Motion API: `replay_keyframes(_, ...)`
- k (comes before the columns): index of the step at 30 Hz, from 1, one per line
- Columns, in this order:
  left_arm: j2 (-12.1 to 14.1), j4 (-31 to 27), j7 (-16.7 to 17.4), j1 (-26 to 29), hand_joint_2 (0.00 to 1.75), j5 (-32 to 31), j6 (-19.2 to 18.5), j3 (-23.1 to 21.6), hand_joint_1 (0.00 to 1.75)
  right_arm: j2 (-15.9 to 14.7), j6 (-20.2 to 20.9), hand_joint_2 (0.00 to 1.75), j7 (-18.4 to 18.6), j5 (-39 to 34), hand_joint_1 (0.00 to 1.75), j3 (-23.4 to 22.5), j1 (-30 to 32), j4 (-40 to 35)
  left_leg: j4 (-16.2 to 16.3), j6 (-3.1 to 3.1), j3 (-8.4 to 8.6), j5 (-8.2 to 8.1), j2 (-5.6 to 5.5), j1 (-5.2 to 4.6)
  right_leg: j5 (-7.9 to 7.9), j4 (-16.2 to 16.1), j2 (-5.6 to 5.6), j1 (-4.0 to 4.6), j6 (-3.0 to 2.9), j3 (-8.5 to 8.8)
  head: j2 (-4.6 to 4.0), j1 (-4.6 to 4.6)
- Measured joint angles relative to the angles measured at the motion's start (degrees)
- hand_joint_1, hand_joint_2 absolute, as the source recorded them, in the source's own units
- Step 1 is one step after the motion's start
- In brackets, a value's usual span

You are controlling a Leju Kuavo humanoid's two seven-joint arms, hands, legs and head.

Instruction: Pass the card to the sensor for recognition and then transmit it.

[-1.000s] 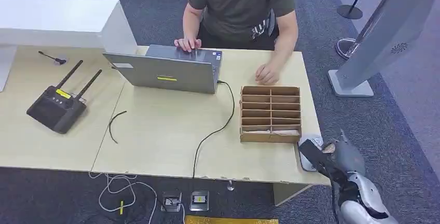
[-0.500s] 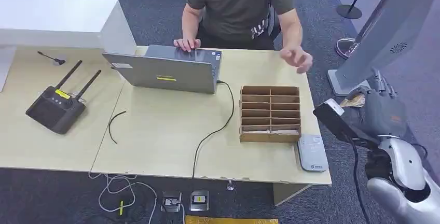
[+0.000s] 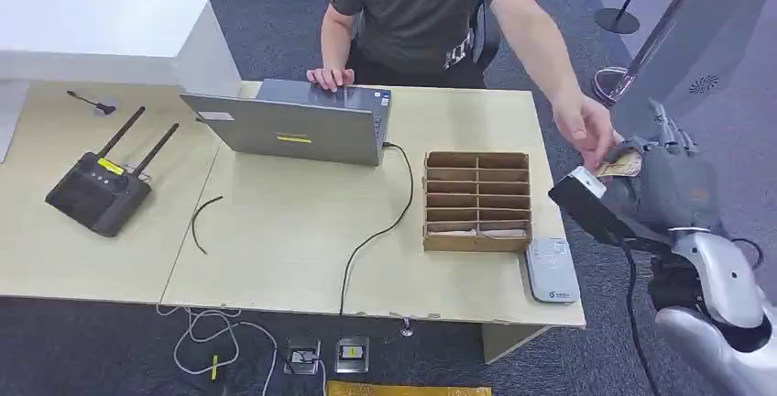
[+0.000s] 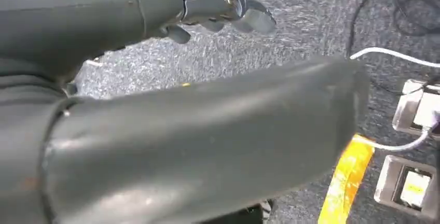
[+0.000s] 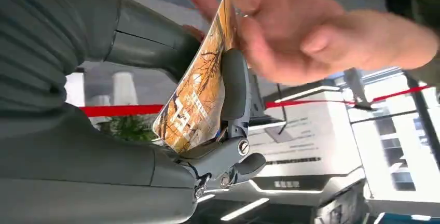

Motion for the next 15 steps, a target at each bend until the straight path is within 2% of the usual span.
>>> replay_keyframes(4,-0.15,0.00,0.63,-0.53,0.00,-0.92,-0.42,0.00,0.00,2.69,0.13,1.75,-2.50,0.09,1.75,1.64,-0.78,2.74,0.00,0.00,0.00,0.00,0.00,0.02,0.00,0.01,0.00,0.02,0.00,-0.01,0.00,0.00)
replay_keyframes(12,-0.57,0.00,1.70,-1.15,0.00,-2.08,-0.63,-0.89,0.00,6.14,0.11,1.75,-2.72,0.15,1.75,4.29,-2.74,7.45,0.01,-0.02,-0.05,0.02,-0.12,0.01,0.00,0.00,-0.12,0.01,0.00,-0.03,0.00,0.02)
replay_keyframes(13,-0.66,0.00,1.79,-1.22,0.00,-2.32,-0.66,-0.94,0.00,6.43,0.13,1.75,-2.72,0.22,0.00,4.44,-2.91,7.92,0.01,-0.02,-0.05,0.02,-0.12,0.01,0.00,-0.01,-0.12,0.01,0.00,-0.03,0.00,0.00)
replay_keyframes(14,-0.68,0.00,1.88,-1.30,0.00,-2.52,-0.66,-0.96,0.00,6.63,0.13,1.75,-2.72,0.24,0.00,4.51,-2.98,8.35,0.01,-0.02,-0.05,0.02,-0.12,0.01,0.00,-0.01,-0.12,0.01,0.00,-0.03,0.00,0.02)
replay_keyframes(15,-0.74,0.00,1.99,-1.40,0.00,-2.60,-0.66,-1.09,0.00,6.82,0.15,0.00,-2.72,0.39,0.00,4.61,-3.00,8.72,0.01,-0.02,-0.06,0.02,-0.13,0.01,0.00,-0.01,-0.14,0.01,0.00,-0.03,0.00,0.00)
